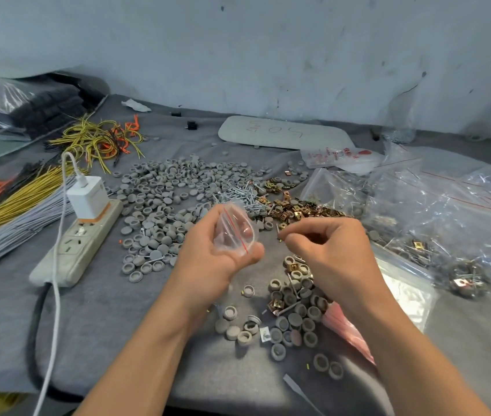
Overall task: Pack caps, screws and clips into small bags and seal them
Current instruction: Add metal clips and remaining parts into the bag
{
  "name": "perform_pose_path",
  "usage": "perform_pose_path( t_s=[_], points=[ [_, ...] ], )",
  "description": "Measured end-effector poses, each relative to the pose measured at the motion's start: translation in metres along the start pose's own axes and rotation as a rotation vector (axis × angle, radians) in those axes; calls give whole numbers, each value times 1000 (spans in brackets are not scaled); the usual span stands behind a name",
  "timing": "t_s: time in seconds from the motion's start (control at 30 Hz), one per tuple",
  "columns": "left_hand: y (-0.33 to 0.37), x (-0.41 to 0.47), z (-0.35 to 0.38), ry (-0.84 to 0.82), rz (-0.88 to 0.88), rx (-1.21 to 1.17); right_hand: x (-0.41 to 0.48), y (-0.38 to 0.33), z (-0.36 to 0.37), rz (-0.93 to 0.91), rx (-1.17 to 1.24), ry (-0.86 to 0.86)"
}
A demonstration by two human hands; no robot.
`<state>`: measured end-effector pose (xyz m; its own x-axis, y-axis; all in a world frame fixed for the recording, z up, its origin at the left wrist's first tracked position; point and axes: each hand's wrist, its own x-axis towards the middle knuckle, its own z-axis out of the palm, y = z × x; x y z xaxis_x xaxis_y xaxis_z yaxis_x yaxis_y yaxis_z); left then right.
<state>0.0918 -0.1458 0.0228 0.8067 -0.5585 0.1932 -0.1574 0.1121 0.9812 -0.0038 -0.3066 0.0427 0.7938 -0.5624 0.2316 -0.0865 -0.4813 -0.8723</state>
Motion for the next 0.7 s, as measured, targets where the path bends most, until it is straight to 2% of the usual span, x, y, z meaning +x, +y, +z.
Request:
perform_pose_path(
  t_s=[0.1, 0.2, 0.33, 0.57, 0.7],
  points=[
    [4, 3, -3, 47, -18, -119, -3, 1, -4, 19, -265, -232],
    [5, 5, -5, 176, 34, -150, -9, 3, 0, 6, -532, -406],
    [2, 9, -7, 288, 120, -122, -12, 3, 5, 9, -622, -431],
    [0, 11, -10, 280, 172, -52, -17, 1, 7, -94, -713, -413],
    [-1, 8, -8, 249, 194, -2, -12, 1, 3, -41, -647, -429]
  ],
)
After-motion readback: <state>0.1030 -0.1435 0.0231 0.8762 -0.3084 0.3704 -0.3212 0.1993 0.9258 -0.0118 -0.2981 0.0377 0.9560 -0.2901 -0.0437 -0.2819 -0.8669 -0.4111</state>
